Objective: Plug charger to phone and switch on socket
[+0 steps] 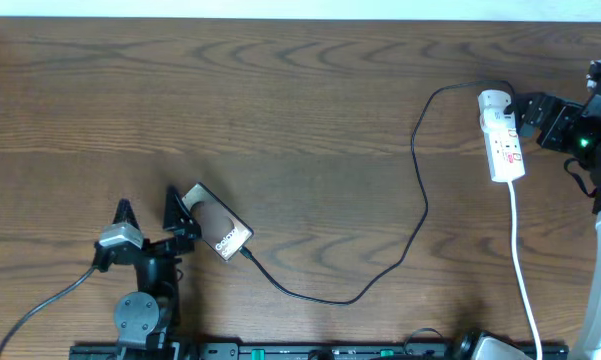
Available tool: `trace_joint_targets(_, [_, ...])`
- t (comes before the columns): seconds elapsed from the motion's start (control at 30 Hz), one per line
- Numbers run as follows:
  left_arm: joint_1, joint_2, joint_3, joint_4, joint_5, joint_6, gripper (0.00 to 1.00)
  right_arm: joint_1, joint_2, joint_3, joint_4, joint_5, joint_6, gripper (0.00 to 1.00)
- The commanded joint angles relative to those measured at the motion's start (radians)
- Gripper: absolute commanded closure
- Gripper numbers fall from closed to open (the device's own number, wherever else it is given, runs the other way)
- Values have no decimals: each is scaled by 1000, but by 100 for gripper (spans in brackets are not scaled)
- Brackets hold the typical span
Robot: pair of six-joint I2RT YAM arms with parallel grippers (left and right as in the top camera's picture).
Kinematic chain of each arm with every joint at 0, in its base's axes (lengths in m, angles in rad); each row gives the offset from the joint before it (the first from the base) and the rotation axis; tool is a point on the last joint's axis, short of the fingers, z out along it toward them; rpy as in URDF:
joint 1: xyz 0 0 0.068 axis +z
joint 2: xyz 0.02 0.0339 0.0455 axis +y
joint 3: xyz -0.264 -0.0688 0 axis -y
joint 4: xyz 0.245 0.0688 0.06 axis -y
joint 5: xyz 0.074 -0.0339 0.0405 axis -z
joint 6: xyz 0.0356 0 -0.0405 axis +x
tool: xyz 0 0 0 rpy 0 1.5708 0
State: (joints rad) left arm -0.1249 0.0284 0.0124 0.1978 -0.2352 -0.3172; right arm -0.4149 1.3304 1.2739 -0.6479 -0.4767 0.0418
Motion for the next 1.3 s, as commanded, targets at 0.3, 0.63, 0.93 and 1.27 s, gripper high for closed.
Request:
trace_joint_targets(0.3, [44,-27,-8,-258,68,58,12,0,-3,2,0,-3,6,1])
trace_joint_targets(0.63, [44,-24,-8,-257,69,58,12,0,-3,2,0,-3,6,1])
trace_joint_targets(0.93, [44,-24,-8,-257,70,58,12,0,-3,2,0,-2,6,1])
trace_joint_targets(1.27, [44,-24,-8,-257,70,58,12,10,-1,1,0,2,6,1])
